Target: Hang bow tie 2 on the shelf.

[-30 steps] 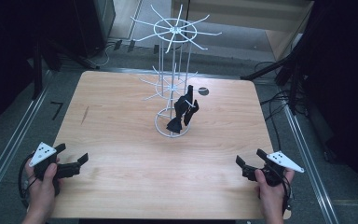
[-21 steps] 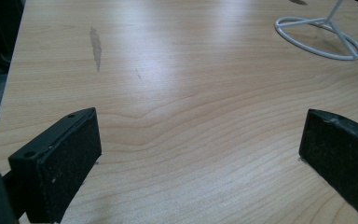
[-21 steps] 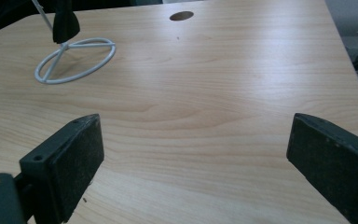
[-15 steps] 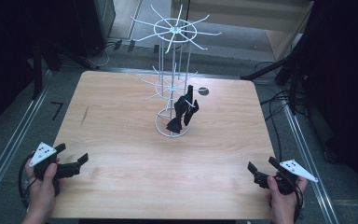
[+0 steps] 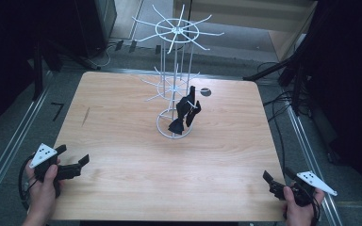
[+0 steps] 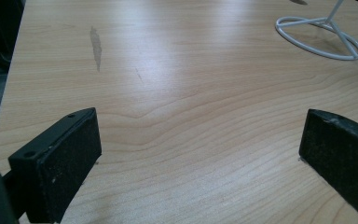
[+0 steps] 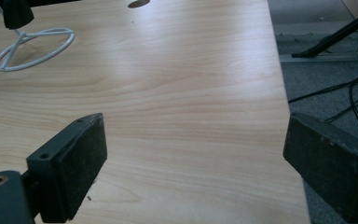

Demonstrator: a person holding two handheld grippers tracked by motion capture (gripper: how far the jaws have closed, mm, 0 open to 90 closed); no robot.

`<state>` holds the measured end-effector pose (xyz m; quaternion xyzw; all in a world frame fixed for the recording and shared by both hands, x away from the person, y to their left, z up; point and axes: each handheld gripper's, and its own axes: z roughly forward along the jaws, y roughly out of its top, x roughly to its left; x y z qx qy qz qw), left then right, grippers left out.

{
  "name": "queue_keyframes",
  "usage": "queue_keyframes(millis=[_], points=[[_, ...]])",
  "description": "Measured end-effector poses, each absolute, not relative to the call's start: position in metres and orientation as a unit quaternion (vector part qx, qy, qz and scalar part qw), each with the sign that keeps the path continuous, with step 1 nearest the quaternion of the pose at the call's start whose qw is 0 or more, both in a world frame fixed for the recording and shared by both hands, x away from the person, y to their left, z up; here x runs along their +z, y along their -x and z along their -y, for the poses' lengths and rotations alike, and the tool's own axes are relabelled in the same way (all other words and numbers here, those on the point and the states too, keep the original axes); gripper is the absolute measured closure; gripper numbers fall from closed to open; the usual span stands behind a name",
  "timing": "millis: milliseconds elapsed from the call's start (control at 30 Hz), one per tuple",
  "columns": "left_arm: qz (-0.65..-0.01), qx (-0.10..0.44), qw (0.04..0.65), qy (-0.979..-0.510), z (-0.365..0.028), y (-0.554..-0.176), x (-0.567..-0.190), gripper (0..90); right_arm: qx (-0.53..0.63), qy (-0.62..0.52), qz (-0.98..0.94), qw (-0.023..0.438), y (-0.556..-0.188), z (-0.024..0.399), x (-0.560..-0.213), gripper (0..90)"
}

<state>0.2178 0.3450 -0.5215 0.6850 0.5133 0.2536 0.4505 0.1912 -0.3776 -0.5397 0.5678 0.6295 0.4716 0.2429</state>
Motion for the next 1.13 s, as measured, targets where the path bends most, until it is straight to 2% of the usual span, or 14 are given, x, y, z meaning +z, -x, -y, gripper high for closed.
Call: queue_keyframes(millis=[633, 1133], points=[[-0.514, 0.253, 0.452, -0.684, -0.345, -0.218, -0.522, 0.0, 0.456, -0.574, -0.641, 0.229, -0.169, 0.390, -0.556, 7.7], [-0.517, 0.252, 0.451, -0.682, -0.345, -0.219, -0.522, 0.0, 0.455, -0.574, -0.641, 0.230, -0.171, 0.389, -0.557, 9.2]])
